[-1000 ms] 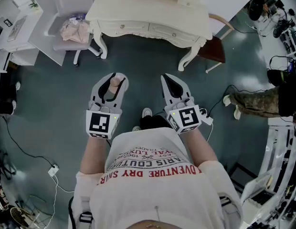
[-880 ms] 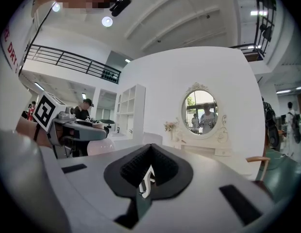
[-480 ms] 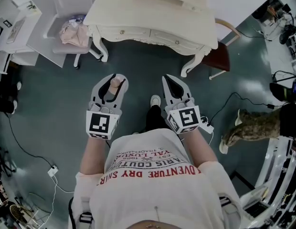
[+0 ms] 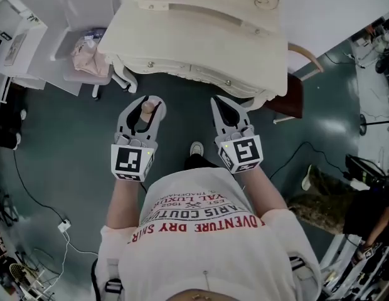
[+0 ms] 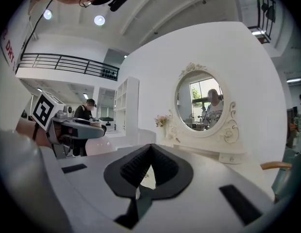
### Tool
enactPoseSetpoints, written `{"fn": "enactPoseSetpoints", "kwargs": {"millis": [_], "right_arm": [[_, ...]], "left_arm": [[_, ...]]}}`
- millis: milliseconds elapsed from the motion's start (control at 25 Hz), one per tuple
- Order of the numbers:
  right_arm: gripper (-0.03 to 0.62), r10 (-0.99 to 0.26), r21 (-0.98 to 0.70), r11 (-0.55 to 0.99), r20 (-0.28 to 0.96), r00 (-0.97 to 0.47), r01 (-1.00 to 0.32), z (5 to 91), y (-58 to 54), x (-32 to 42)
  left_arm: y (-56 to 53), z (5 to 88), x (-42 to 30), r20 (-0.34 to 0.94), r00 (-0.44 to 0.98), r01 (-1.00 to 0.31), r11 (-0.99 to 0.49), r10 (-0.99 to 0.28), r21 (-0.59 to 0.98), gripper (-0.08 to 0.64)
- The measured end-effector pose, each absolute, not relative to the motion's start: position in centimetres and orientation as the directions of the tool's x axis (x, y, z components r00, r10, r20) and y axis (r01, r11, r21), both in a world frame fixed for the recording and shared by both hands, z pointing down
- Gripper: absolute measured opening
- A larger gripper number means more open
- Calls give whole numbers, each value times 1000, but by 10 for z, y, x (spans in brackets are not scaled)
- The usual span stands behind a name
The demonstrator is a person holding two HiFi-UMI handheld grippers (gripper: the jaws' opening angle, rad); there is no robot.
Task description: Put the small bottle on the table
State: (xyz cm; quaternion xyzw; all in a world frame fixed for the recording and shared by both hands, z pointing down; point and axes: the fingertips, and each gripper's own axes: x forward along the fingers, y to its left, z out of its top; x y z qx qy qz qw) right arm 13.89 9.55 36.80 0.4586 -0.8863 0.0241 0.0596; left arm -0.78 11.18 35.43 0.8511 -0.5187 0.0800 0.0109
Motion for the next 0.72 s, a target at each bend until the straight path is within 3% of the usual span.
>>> {"fn": "enactPoseSetpoints", "kwargs": {"millis": [400, 720], "right_arm": [[-2, -761, -2, 637, 155, -630, -771, 377, -25, 164], [-2, -753, -17, 642, 178, -634, -767, 390, -99, 145]], "left_arm": [[-5, 365, 23, 183, 401, -906, -418, -897, -61, 141], [-80, 381, 9, 210, 403, -907, -420, -891, -39, 141]]}}
